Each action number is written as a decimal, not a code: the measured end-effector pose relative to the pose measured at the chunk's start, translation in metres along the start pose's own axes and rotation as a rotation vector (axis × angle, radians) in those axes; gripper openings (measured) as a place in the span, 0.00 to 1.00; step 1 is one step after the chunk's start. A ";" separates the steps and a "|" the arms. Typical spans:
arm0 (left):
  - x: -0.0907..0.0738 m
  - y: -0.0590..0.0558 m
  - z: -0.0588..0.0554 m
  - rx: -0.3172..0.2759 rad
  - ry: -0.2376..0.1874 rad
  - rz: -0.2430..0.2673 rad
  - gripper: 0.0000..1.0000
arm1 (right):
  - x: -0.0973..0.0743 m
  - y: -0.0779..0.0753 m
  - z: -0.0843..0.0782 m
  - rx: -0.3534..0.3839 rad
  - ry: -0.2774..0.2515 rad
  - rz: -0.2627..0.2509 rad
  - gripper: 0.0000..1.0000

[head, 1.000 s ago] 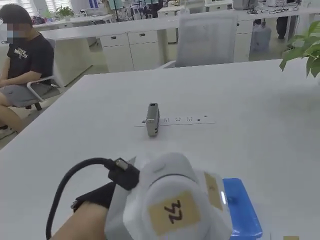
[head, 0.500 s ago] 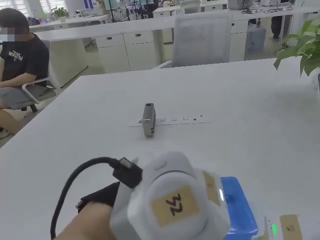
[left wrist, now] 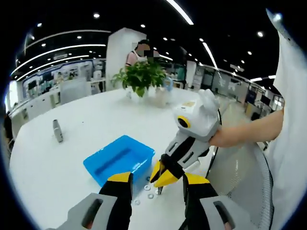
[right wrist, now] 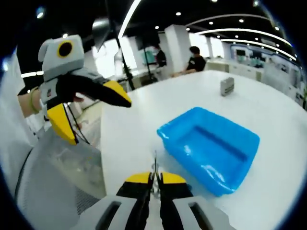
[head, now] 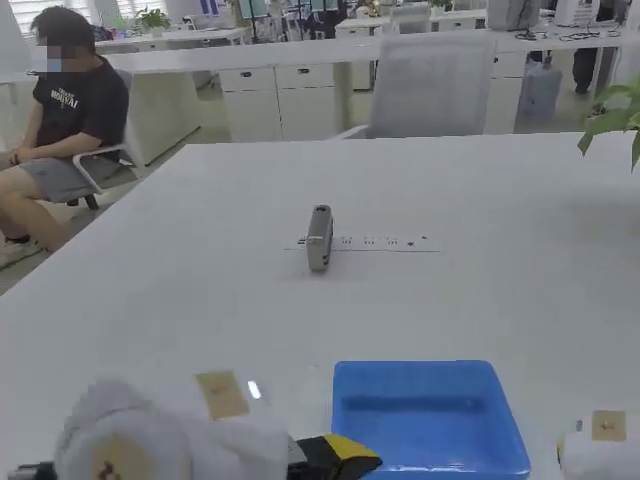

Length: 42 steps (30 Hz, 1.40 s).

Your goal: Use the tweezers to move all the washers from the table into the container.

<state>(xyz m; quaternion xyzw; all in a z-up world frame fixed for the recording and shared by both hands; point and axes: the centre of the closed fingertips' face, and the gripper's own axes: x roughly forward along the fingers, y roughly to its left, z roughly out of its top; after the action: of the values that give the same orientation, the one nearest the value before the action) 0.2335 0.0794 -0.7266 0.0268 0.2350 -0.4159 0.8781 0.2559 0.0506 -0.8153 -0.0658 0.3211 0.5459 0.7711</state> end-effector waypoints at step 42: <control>-0.052 0.052 -0.003 -0.125 -0.324 0.390 0.80 | -0.017 -0.106 0.053 0.079 -0.102 -0.253 0.03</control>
<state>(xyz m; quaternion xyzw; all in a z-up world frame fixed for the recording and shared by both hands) 0.2431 0.1512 -0.7146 -0.0495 0.1071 -0.2221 0.9679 0.3688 0.0192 -0.7900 -0.0473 0.2919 0.4339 0.8510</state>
